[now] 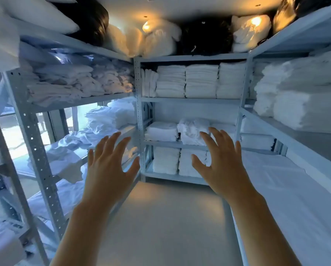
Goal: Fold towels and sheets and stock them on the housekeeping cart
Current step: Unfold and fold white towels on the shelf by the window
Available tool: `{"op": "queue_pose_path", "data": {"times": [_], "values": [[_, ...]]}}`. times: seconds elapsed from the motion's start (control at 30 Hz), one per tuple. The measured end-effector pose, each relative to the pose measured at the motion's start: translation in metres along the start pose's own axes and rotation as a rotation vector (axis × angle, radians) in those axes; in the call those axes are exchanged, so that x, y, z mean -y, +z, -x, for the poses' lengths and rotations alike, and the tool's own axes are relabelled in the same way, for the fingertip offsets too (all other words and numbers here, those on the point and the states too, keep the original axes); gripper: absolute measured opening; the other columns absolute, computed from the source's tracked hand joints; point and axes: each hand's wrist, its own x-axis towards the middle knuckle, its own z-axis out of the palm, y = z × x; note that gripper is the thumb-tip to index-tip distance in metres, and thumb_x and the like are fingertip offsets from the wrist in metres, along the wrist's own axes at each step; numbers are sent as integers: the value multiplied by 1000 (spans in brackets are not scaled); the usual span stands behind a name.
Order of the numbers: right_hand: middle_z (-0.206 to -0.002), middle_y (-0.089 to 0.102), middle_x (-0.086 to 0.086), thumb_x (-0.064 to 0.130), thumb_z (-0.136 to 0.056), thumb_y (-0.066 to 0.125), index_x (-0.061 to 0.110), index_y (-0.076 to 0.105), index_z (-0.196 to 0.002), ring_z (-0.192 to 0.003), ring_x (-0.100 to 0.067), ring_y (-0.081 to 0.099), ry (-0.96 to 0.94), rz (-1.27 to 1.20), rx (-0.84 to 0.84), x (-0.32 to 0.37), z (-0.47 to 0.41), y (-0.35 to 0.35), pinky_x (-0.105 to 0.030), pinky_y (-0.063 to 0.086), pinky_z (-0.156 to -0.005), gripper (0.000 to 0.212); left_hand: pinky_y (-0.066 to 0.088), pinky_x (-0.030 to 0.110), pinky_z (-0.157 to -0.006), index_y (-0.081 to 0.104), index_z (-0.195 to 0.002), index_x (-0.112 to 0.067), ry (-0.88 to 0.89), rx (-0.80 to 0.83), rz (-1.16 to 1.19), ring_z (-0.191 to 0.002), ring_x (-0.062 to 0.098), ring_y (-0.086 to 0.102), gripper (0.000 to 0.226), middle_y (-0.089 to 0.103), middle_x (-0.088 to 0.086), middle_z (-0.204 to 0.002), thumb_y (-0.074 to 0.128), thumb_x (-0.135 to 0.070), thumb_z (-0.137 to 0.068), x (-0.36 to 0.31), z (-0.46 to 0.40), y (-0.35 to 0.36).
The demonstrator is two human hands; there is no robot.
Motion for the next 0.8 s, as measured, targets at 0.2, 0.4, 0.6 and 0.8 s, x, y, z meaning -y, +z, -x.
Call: {"op": "queue_pose_path", "data": {"times": [0.2,0.4,0.6,0.8], "values": [[-167,22,8,73,-89,30,34,37,-155,-157,-23,10,-31,13,33,-17,-29,47,-62,8,-124,77,25,62,-121,48,-150,-27,-50,34,-89,-152,31,27,61,36,-1,-163,56,-53,-95,14,-25,34],[-168,20,9,76,-88,29,34,34,-156,-158,-20,5,-50,-18,51,-22,-73,98,-60,6,-126,79,27,62,-119,50,-148,-27,-67,35,-99,-152,29,28,59,37,-2,-162,59,-51,-95,46,-54,75],[-169,17,8,74,-89,29,34,30,-158,-158,-20,4,-47,4,93,-12,-130,165,-60,7,-126,79,27,60,-120,50,-148,-28,-86,63,-119,-152,30,28,59,37,-2,-162,58,-51,-95,101,-105,121],[-170,12,10,75,-88,26,35,28,-159,-158,-18,0,-51,-6,133,6,-207,244,-59,6,-126,81,29,60,-119,52,-147,-27,-99,62,-109,-150,31,32,70,40,-1,-160,35,-65,-91,172,-175,170]]}}
